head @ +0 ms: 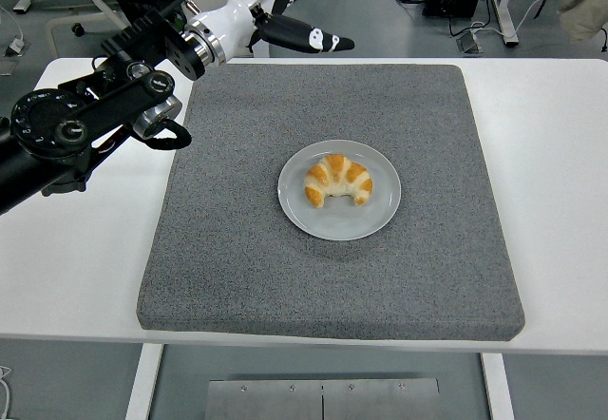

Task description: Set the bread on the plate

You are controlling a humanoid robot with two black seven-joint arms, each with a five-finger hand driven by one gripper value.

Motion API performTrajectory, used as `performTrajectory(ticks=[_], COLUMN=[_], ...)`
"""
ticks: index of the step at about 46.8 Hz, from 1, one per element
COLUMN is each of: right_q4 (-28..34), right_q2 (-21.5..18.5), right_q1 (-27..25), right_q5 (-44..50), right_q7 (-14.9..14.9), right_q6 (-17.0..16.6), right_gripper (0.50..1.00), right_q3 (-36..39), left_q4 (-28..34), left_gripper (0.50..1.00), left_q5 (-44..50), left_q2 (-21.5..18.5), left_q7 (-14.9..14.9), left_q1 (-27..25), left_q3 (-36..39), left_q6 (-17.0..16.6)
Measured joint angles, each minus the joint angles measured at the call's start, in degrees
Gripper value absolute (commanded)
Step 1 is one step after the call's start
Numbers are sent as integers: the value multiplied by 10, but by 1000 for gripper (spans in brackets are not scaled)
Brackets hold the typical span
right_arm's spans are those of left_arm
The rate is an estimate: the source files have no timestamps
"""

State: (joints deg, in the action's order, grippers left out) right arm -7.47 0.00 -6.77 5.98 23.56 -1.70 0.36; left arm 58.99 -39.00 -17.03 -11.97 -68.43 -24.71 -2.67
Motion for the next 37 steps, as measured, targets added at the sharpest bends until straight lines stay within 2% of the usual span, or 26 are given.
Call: performTrajectory(ticks=[12, 20, 24, 29, 37], right_q4=[0, 0, 0, 0, -1], right_q2=[0, 0, 0, 0, 0], right_q1=[0, 0, 0, 0, 0], right_q5=[0, 0, 0, 0, 0], right_q7=[0, 0, 0, 0, 0], right_q6=[0, 0, 0, 0, 0], right_gripper=[1000, 1000, 1000, 1000, 1000], right_q3=[0, 0, 0, 0, 0], left_q4=[-1, -15, -21, -45, -99], left_gripper=[969, 969, 969, 969, 969], left_q5=[170, 234, 244, 245, 257], left_q2=[-23, -31, -31, -27, -19], left_q7=[17, 8, -5, -38, -67], left_q1=[10, 36, 67, 107, 130], left_q3=[-36, -49, -90, -139, -157], left_q6=[3, 34, 54, 89, 115])
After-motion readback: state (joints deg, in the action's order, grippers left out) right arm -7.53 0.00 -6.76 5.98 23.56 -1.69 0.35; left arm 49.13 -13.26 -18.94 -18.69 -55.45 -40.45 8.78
